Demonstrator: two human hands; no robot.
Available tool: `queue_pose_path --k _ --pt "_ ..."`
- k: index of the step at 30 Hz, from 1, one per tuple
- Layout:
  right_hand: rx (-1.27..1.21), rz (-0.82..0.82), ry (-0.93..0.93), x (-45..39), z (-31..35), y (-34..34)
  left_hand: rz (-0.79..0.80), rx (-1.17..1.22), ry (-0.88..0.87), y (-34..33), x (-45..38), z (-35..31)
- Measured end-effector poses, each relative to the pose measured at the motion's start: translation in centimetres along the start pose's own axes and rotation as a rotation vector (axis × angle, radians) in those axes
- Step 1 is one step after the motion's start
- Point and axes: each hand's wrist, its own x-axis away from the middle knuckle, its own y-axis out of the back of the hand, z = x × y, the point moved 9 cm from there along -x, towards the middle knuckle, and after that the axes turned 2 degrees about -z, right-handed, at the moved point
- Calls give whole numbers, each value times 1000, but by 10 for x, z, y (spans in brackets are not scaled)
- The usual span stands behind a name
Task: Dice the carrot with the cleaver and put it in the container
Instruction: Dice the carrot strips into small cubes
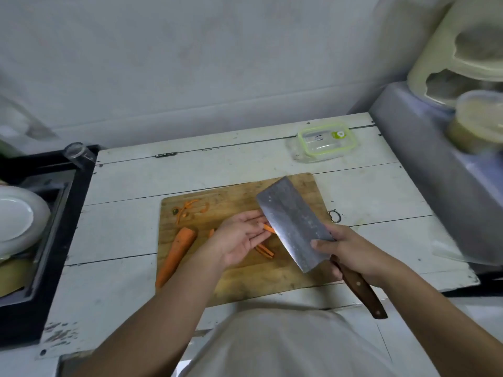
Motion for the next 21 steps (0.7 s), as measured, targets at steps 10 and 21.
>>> queue_pose_path --k 10,21 --pt "-129 -307 15 8 -25 54 105 -1276 -356 -14 -29 -10" --pt "-3 -327 -6 13 -22 42 356 -1963 -740 -28 -12 10"
